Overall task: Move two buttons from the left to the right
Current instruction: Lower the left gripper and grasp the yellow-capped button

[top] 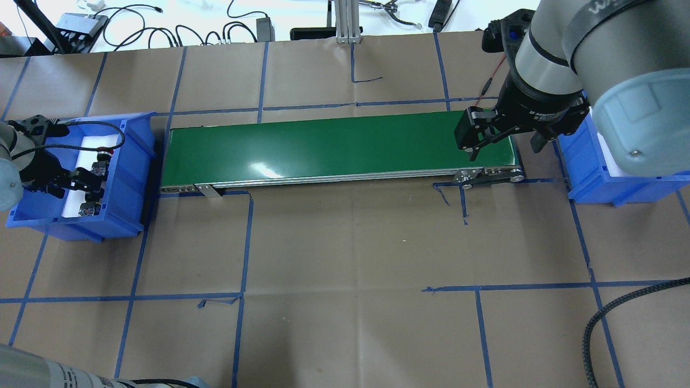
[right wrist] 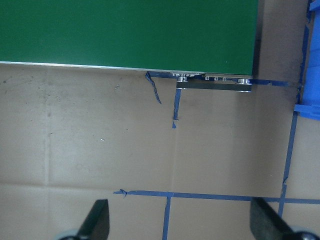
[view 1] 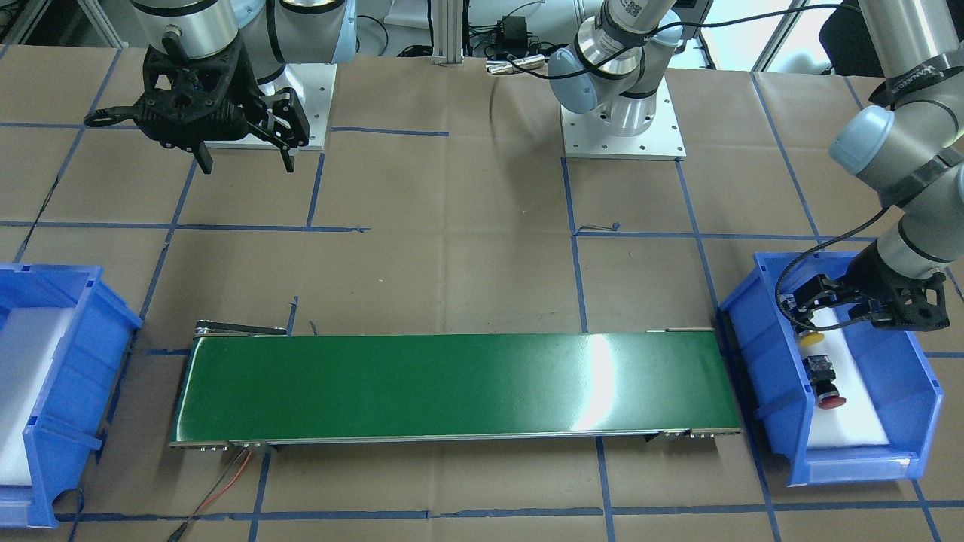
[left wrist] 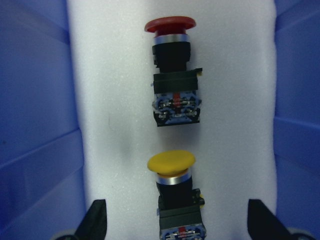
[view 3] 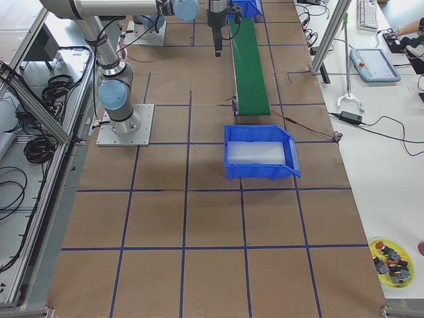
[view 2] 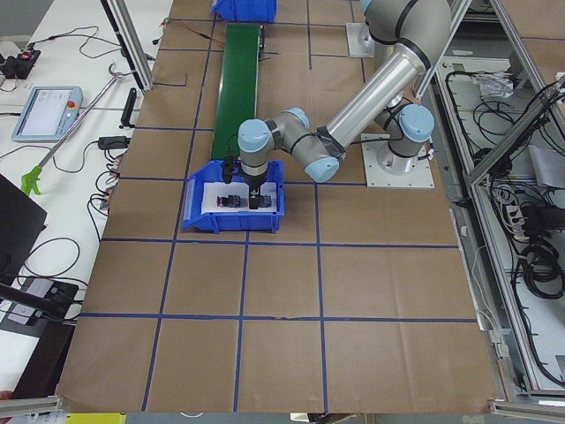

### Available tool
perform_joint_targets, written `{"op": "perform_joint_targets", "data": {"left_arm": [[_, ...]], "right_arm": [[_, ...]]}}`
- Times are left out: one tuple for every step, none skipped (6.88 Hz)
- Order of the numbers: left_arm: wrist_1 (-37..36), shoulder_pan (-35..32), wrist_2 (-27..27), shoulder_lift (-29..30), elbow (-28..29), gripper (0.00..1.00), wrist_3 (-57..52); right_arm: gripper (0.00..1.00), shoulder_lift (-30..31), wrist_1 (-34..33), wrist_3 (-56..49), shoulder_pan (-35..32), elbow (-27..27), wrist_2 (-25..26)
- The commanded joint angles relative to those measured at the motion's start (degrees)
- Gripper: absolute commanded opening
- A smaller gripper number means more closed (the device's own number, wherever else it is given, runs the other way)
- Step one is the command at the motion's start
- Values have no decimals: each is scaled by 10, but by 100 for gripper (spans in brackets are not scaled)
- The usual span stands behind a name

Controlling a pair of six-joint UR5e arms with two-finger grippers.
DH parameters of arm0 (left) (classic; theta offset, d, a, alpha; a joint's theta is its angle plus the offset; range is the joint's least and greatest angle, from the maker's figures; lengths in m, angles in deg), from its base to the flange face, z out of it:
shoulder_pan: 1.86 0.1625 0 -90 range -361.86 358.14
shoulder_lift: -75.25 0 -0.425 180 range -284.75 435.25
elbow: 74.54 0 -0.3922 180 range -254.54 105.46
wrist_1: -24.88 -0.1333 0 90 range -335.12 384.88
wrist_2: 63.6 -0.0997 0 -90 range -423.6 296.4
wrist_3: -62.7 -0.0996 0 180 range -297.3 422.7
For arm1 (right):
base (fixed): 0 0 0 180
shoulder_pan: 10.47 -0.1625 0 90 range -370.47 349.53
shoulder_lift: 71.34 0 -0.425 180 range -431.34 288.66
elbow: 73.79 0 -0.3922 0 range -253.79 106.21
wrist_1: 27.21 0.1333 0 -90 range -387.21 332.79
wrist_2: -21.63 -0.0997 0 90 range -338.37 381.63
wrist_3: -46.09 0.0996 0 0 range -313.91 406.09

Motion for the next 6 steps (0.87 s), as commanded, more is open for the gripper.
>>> {"op": "perform_joint_targets", "data": {"left_arm": [[-23, 3, -1, 15, -16, 99, -2], [-24, 6, -1, 26, -16, 99, -2], [-24, 7, -2, 27, -15, 99, -2], [-23, 7, -1, 26, -15, 95, -1], [-23, 7, -2, 26, -15, 75, 1], [-19, 7, -4, 22, -12, 42, 2]], "right_arm": [[100, 0, 0, 1, 0, 0, -1], [100, 0, 0, 1, 0, 1, -1], [100, -1, -1, 0, 0, 0, -1], [100, -1, -1, 0, 0, 1, -1], [100, -2, -1, 1, 0, 0, -1], [100, -2, -1, 1, 0, 0, -1]]}}
